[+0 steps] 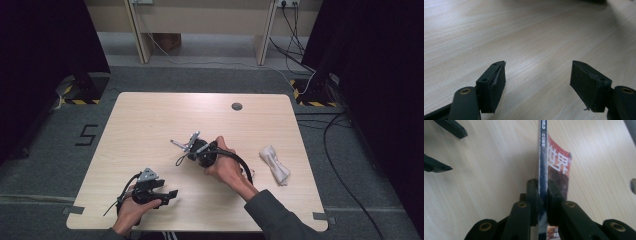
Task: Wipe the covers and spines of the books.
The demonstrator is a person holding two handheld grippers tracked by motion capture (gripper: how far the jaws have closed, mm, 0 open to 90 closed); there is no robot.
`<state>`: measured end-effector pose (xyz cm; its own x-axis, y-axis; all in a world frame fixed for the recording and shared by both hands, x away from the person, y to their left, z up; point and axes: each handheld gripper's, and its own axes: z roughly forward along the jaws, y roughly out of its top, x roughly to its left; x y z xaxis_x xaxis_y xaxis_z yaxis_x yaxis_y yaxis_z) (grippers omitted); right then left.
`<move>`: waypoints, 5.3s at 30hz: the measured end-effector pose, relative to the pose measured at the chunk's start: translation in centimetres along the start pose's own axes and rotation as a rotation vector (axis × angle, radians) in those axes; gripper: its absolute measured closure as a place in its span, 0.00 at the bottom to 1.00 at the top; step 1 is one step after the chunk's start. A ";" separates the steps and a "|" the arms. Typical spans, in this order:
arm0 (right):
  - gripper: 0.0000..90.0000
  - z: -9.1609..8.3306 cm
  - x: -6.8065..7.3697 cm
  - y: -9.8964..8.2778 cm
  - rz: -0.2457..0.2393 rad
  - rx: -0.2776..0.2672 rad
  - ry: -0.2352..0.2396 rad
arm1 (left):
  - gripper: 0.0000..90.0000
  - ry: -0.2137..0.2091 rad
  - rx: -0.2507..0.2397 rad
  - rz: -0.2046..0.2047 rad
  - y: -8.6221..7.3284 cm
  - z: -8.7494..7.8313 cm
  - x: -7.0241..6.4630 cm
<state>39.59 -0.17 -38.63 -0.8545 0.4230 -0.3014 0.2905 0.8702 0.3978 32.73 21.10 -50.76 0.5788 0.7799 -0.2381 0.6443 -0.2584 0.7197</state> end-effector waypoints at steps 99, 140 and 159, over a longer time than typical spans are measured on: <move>0.42 5.1 0.8 -16.5 0.472 -0.202 0.181 | 0.30 0.094 0.022 0.036 1.8 2.9 -0.4; 0.33 1.8 5.9 -20.0 0.390 -0.225 0.159 | 0.26 0.023 0.057 0.163 0.8 2.8 -3.9; 0.36 1.9 6.7 -19.8 0.345 -0.208 0.172 | 0.23 0.071 0.040 0.162 1.8 3.6 -2.2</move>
<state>28.95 -14.11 -50.15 -0.7874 0.6161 0.0217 0.4933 0.6085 0.6216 34.44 16.87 -51.29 0.6408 0.7641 -0.0737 0.5655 -0.4050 0.7184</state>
